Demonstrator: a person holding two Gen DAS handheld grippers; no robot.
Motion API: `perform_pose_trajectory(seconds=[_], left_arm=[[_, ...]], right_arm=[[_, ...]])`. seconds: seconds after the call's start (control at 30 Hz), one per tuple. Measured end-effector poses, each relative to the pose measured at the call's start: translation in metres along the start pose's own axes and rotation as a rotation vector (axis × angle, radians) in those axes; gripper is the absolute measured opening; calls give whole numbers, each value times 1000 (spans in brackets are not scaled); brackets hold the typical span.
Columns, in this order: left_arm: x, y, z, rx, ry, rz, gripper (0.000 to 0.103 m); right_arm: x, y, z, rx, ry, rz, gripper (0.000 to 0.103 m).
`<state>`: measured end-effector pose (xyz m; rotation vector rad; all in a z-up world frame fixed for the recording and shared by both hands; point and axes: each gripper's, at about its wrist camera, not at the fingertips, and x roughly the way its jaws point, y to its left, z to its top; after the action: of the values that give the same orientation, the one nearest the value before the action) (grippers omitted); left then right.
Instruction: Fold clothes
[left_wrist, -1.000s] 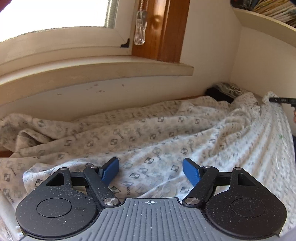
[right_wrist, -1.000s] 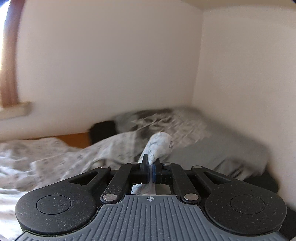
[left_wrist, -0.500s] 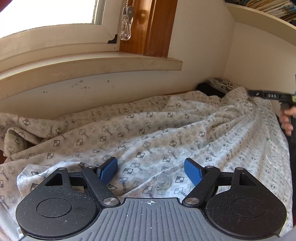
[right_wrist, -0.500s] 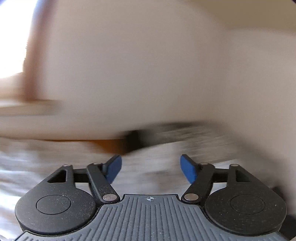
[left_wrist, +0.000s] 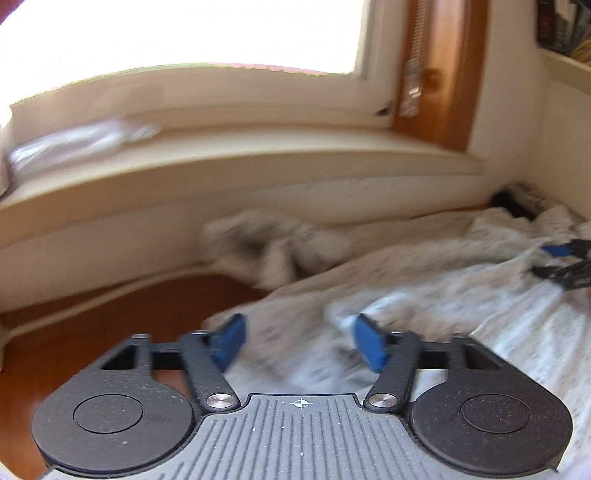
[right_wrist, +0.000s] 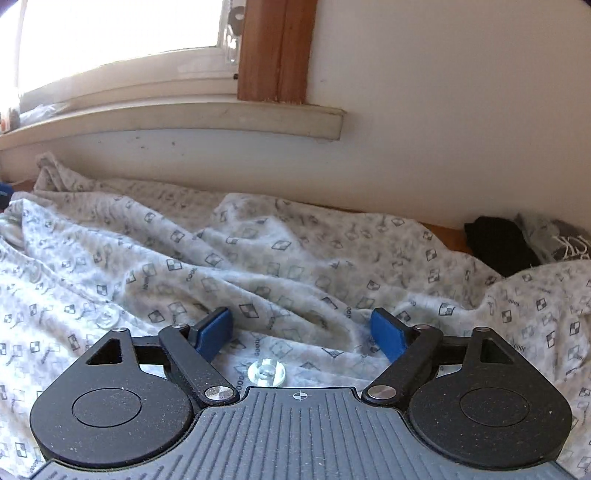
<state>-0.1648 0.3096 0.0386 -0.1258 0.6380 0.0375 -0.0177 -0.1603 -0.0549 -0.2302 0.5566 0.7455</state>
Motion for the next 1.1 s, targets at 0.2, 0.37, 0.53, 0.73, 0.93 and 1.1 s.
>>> perform_pose_trajectory(seconds=[0.2,0.37,0.53,0.73,0.93,1.1], left_arm=[[4,18,-10,-83,25,-70,35],[13,14,-4,-53,5,-9,48],[20,11,1,-21,-21,-38,3],[5,9,9,60,-43,-41,0],[-6,23,6,55,-19,25,2],[0,34,-3,3,12,-5,22]], right_arm=[[12,0,0,16,38,13,85],[14,3,-1,13,43,10,86],[14,1,-1,8,44,17,86],[14,1,-1,8,45,18,86],[14,1,-1,6,44,16,87],[14,1,-1,8,44,16,87]])
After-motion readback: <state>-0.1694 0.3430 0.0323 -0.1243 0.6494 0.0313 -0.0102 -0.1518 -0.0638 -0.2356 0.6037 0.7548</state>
